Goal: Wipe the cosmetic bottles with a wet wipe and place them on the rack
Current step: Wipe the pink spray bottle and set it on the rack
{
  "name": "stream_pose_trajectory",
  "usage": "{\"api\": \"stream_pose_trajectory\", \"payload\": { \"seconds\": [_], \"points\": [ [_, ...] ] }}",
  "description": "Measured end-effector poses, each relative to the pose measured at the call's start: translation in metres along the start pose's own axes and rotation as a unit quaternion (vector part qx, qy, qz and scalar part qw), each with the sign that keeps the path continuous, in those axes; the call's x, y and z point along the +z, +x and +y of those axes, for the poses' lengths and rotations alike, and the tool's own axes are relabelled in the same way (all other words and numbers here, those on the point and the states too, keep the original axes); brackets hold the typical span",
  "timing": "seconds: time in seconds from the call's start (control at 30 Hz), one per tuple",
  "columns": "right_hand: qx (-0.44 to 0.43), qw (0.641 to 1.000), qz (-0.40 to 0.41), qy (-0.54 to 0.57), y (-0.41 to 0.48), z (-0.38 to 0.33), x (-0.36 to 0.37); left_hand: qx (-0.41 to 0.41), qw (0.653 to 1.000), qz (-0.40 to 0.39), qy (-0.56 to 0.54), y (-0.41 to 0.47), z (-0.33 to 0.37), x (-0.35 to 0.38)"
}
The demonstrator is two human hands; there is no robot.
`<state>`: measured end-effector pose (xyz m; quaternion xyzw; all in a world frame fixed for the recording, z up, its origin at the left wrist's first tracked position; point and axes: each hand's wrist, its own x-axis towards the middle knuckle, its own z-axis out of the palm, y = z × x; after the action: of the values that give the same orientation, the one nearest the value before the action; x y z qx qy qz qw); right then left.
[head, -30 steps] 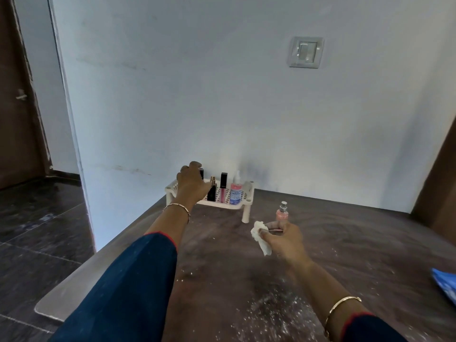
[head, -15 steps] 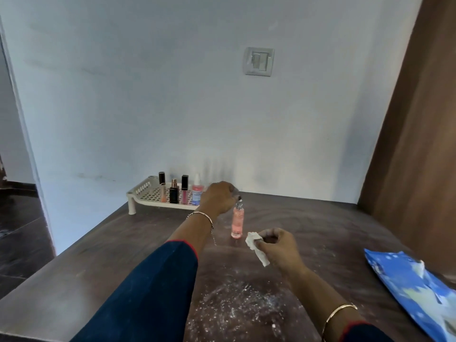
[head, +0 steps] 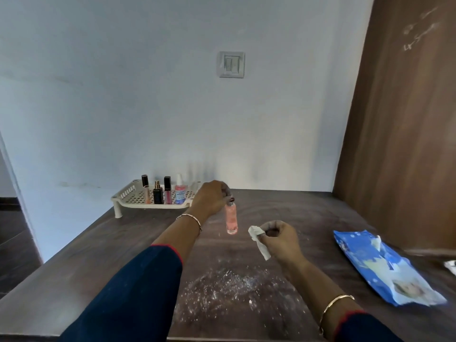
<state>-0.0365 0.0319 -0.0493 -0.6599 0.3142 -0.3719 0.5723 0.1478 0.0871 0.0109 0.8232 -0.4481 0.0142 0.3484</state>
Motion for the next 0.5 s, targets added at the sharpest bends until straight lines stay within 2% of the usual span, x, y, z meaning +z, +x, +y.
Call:
{"api": "stream_pose_trajectory", "payload": {
  "seconds": [0.17,0.27,0.4,0.5],
  "points": [
    [-0.004,0.997,0.051,0.053,-0.041,-0.003,-0.030,0.048,0.996,-0.064,-0.050,-0.052,0.042,0.001],
    [-0.015,0.988,0.110,0.104,-0.070,0.006,-0.050,0.073,0.988,-0.091,-0.100,-0.083,0.067,0.012],
    [0.017,0.973,0.184,0.142,-0.090,0.033,-0.073,0.090,0.985,-0.103,-0.109,-0.112,0.096,0.030],
    [0.031,0.961,0.243,0.126,-0.090,0.044,-0.087,0.091,0.984,-0.102,-0.114,-0.123,0.111,0.043]
  ]
}}
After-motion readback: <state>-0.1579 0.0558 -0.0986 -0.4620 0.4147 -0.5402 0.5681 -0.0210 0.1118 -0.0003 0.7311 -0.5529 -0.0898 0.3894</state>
